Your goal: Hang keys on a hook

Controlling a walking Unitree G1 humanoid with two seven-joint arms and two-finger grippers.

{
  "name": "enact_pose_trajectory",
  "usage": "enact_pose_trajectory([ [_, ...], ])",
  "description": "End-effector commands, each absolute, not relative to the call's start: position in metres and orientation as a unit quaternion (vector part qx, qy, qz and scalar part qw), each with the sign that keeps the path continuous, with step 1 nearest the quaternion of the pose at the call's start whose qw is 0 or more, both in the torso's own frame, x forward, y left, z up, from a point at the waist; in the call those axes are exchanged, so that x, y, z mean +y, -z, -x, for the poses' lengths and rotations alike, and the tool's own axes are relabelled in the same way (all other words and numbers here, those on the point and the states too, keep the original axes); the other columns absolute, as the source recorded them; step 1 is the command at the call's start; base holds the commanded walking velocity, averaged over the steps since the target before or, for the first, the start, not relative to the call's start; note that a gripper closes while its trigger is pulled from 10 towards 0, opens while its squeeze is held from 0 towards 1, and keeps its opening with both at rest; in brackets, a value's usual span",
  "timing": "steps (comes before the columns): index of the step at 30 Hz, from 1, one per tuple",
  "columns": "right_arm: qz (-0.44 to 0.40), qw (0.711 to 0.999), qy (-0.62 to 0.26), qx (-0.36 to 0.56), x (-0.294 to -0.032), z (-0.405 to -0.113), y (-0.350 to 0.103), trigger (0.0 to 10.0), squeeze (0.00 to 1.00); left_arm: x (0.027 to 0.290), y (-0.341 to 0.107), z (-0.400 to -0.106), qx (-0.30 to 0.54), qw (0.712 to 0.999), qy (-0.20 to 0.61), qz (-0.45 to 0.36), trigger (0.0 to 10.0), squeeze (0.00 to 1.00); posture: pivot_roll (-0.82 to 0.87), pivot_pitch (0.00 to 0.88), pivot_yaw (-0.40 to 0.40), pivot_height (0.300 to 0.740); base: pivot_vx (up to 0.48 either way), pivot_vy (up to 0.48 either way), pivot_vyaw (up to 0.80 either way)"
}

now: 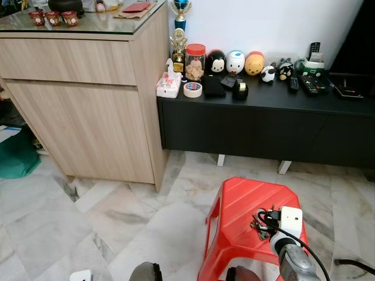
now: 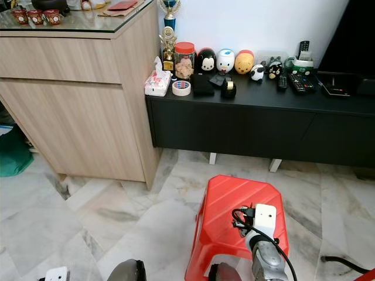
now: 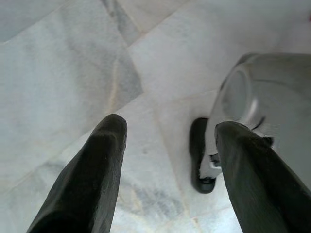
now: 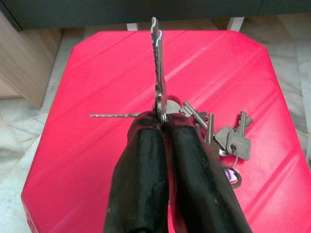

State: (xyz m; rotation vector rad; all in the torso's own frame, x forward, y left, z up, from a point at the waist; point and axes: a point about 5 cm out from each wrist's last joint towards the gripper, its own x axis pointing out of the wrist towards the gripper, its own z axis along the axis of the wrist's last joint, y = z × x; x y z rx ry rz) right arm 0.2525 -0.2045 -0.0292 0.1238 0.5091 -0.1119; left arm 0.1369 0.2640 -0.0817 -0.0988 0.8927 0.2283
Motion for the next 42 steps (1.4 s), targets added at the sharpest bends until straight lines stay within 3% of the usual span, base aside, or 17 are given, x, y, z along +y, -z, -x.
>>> enact_pose_trajectory([
  [1, -0.063, 0.966, 0.056, 0.243, -0.205, -0.255, 0.026, 10.0, 0.0, 0.267, 0.085, -0.127, 0.45, 0.884, -0.114, 0.049, 10.0, 0.0, 0.03, 0.0, -0.019, 0.627, -0.27, 0.0, 0.0],
  [21, -0.059, 0.968, 0.055, 0.239, -0.208, -0.258, 0.024, 10.0, 0.0, 0.246, 0.089, -0.133, 0.45, 0.886, -0.101, 0.057, 10.0, 0.0, 0.04, 0.0, -0.028, 0.627, -0.272, 0.0, 0.0],
  [38, -0.055, 0.97, 0.047, 0.234, -0.208, -0.262, 0.02, 10.0, 0.0, 0.264, 0.082, -0.133, 0.426, 0.896, -0.115, 0.052, 10.0, 0.0, 0.03, 0.0, -0.041, 0.627, -0.112, 0.0, 0.0],
  [42, -0.053, 0.97, 0.037, 0.232, -0.207, -0.265, 0.018, 10.0, 0.0, 0.262, 0.081, -0.139, 0.416, 0.9, -0.115, 0.053, 10.0, 0.0, 0.04, 0.0, -0.047, 0.656, 0.0, 0.0, 0.0],
])
